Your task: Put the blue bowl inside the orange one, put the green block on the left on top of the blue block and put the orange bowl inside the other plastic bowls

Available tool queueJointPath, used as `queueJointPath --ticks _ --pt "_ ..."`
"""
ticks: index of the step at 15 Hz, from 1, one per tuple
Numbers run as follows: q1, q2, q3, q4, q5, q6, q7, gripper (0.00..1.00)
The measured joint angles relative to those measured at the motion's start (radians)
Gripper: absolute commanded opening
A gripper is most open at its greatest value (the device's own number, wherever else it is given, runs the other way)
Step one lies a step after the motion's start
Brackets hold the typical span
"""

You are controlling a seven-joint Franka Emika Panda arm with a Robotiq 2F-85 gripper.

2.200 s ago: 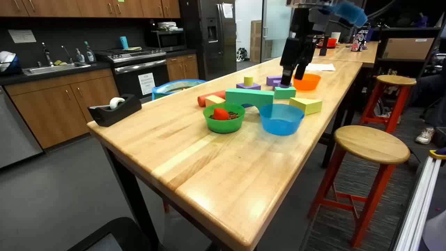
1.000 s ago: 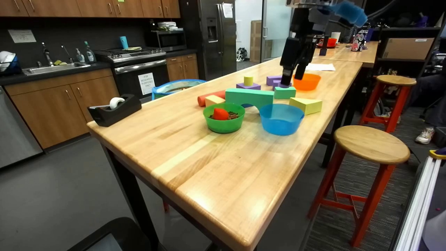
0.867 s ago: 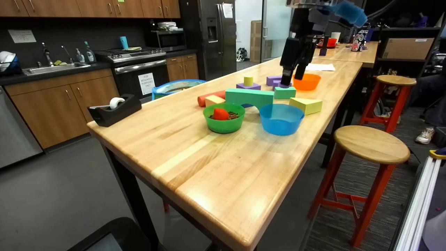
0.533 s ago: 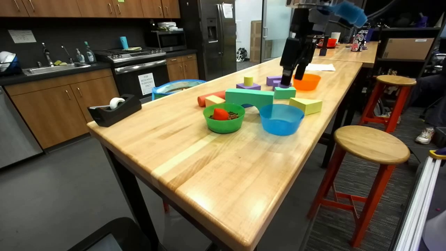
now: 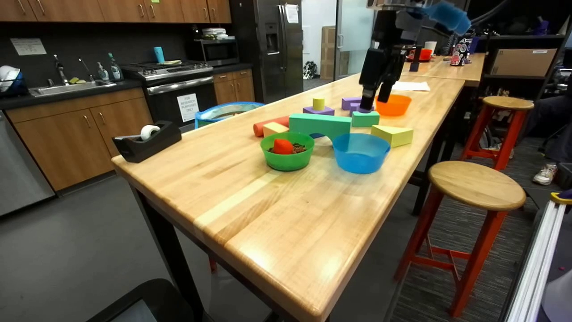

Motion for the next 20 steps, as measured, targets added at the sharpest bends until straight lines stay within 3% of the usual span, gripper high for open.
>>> queueJointPath --ticks 8,12,17,20 --pt "-0.002 0.0 0.009 -0.026 -0.018 0.035 -0.017 1.0" --pt "-0.002 0.001 0.009 -0.108 -0.02 0.186 -0.021 1.0" --pt "-0.002 0.058 0.011 -0.103 -0.039 0.407 -0.021 1.0" --pt "-0.005 0.092 0.014 -0.1 -0.062 0.453 -0.018 1.0"
